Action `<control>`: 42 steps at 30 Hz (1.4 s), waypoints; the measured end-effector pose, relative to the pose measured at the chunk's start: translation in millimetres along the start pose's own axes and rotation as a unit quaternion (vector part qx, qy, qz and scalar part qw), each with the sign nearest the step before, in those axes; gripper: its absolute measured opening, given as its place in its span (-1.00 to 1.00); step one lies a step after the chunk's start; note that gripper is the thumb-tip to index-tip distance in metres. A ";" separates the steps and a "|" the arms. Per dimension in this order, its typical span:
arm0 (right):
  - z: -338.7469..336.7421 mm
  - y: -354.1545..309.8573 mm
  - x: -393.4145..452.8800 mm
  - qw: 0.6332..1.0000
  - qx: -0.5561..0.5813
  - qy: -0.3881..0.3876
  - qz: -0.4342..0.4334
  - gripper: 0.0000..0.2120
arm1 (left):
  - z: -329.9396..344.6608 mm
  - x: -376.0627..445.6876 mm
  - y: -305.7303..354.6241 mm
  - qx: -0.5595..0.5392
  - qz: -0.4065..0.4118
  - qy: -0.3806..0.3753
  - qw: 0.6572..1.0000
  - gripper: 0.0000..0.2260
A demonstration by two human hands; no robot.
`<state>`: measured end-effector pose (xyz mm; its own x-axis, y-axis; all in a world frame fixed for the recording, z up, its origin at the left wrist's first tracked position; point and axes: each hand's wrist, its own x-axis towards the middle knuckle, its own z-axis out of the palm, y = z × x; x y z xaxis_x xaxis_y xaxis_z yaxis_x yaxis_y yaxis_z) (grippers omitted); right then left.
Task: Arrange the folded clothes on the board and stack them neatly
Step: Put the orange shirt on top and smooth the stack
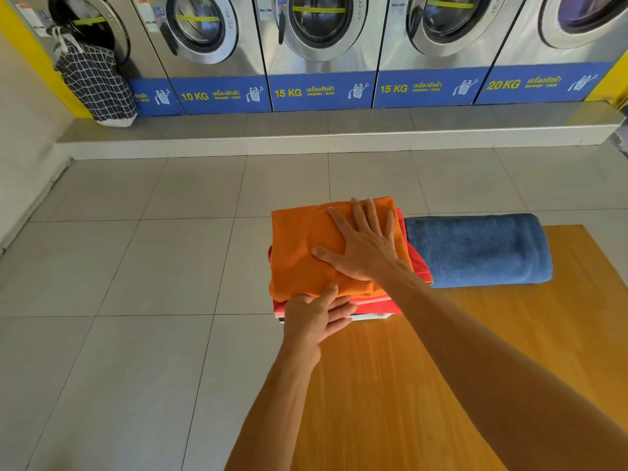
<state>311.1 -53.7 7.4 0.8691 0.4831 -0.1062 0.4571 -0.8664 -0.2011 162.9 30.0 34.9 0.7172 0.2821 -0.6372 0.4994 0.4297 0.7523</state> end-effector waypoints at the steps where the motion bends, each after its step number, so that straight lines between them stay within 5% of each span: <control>1: 0.1 4.3 -5.0 1.000 -0.008 0.008 0.006 -0.08 | -3.4 -0.6 2.0 0.027 -0.002 -0.005 1.000 -0.72; 6: -7.7 9.7 -23.8 0.998 0.001 0.052 0.046 -0.13 | -24.2 -4.0 30.7 0.323 -0.035 -0.073 0.943 -0.67; 8: -5.7 2.6 -36.2 0.994 0.008 0.105 -0.034 -0.24 | -22.6 -1.2 46.1 0.389 0.100 0.015 0.916 -0.72; 10: 5.7 -0.6 -47.5 0.993 0.006 0.078 -0.083 -0.30 | -11.7 10.7 56.9 0.452 0.326 0.161 0.815 -0.72; 12: 16.8 3.1 -52.8 0.997 -0.013 0.033 -0.070 -0.29 | 4.3 28.3 60.8 0.497 0.467 0.161 0.713 -0.69; 15: 17.4 18.2 -55.5 0.997 -0.060 0.013 -0.044 -0.33 | -1.3 74.7 42.7 0.673 0.416 0.026 0.611 -0.45; 21: -12.8 61.0 -63.7 0.981 0.066 -0.032 0.179 -0.40 | -48.2 105.3 30.7 0.688 0.314 0.074 0.651 -0.31; 26: -33.1 42.3 -82.2 0.945 0.157 0.170 0.231 -0.51 | -10.1 95.1 38.9 0.631 0.406 0.099 0.654 -0.40; 30: -32.1 48.2 -96.2 0.933 0.211 0.038 0.290 -0.61 | 28.3 98.9 41.9 0.633 0.425 0.062 0.644 -0.46; 36: -8.1 57.0 -114.1 0.786 0.547 0.050 0.284 -0.69 | 58.0 108.1 33.2 0.710 0.380 0.033 0.592 -0.46; 40: -0.5 53.0 -118.3 0.754 0.588 0.054 0.286 -0.59 | 77.3 106.4 45.3 0.696 0.407 0.021 0.591 -0.51; 42: -1.9 52.7 -117.6 0.749 0.599 0.048 0.280 -0.59 | 94.4 113.7 52.3 0.671 0.412 0.021 0.617 -0.51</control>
<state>233.4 -156.4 11.1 0.8967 0.0248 -0.4420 -0.4321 -0.1682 -0.8860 316.4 3.6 17.6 0.9969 -0.0346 0.0708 -0.0524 -0.9622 0.2672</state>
